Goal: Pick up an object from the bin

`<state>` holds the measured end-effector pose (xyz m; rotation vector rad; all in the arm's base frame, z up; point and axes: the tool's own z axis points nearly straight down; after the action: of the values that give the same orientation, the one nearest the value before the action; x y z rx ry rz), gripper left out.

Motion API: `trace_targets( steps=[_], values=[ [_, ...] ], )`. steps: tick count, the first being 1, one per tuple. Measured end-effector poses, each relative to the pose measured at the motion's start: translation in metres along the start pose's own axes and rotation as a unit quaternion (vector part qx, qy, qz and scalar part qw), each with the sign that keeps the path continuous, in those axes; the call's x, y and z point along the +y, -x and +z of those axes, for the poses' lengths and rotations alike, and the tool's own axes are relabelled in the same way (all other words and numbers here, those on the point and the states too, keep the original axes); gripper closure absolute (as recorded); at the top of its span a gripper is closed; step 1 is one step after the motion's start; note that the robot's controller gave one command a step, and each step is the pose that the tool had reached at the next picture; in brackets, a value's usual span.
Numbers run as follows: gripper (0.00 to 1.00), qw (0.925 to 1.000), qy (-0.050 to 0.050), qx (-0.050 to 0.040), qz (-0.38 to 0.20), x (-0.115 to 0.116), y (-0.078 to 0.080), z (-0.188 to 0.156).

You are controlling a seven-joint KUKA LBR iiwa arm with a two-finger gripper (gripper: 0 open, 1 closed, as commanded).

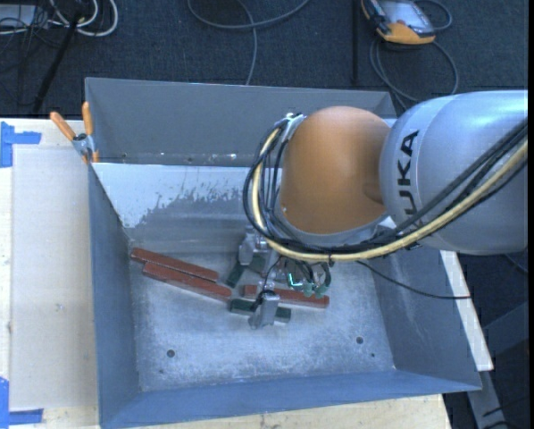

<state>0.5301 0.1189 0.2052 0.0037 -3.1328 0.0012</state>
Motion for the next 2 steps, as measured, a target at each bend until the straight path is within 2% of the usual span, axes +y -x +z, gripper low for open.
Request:
trace_targets(
  steps=[1,2],
  values=[
    [0.0,1.0,0.0,-0.0036,0.002,-0.001,0.002,-0.004],
    [0.0,0.9994,0.002,-0.0074,0.034,0.078,0.034,0.078]
  ],
)
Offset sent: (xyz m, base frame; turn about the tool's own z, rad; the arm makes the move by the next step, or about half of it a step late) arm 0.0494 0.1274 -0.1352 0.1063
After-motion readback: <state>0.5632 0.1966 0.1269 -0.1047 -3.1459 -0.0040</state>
